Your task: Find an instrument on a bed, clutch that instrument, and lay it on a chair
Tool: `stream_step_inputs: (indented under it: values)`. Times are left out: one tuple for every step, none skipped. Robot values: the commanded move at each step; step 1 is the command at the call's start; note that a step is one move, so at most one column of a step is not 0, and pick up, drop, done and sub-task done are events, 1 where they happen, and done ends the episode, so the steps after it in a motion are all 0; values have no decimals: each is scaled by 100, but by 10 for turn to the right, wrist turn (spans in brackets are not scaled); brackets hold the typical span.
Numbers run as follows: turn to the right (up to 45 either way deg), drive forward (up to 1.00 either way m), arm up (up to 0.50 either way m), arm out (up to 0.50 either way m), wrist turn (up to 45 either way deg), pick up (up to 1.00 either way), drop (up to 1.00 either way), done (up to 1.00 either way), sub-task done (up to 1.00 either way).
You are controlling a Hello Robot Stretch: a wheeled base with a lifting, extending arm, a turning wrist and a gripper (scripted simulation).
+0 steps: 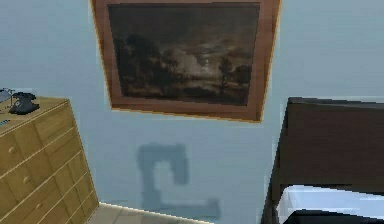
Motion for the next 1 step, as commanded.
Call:
stream_step_inputs:
  values:
    - [0, 0, 0, 50, 0, 0, 0, 0, 0]
